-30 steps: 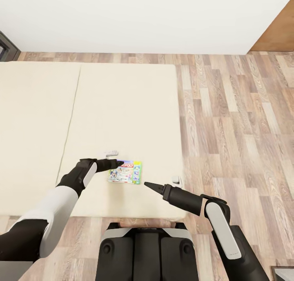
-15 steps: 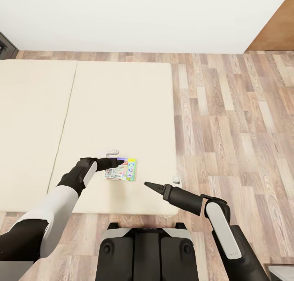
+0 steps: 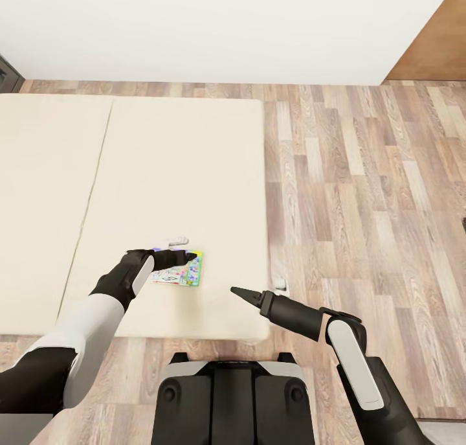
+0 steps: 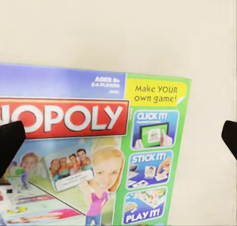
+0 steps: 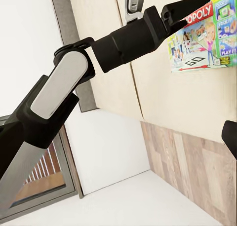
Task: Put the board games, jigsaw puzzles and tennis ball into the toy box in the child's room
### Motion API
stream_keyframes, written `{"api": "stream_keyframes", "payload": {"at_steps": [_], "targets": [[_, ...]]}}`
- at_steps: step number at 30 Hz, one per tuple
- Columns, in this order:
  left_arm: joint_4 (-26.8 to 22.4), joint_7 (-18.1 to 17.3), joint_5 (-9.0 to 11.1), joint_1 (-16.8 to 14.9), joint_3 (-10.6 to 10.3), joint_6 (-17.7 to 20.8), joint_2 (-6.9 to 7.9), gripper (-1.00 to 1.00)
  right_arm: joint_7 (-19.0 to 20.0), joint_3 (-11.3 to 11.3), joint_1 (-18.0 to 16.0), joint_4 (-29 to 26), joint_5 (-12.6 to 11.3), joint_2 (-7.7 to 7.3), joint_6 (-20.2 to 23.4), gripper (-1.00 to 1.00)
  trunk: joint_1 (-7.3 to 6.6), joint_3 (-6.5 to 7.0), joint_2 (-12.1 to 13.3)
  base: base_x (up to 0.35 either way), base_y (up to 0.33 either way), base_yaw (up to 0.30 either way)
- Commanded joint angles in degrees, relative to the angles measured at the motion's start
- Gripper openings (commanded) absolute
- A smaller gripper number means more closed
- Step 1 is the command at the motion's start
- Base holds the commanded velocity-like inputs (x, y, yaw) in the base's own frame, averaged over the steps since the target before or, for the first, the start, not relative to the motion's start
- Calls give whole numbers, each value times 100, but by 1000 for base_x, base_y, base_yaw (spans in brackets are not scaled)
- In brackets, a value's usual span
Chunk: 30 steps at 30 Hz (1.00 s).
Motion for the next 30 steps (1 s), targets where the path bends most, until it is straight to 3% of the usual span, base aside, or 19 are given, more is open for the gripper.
{"api": "stream_keyframes", "payload": {"at_steps": [1,30], "targets": [[-8,14,57,-1,-22,38,6,100,41,-7,-3,0,38,3,20,100,3,-6,-9,0,-205,0],[-8,21,32,-1,-20,37,6,100,41,-9,-3,0,38,3,30,100,3,-6,-9,0,-29,0]]}}
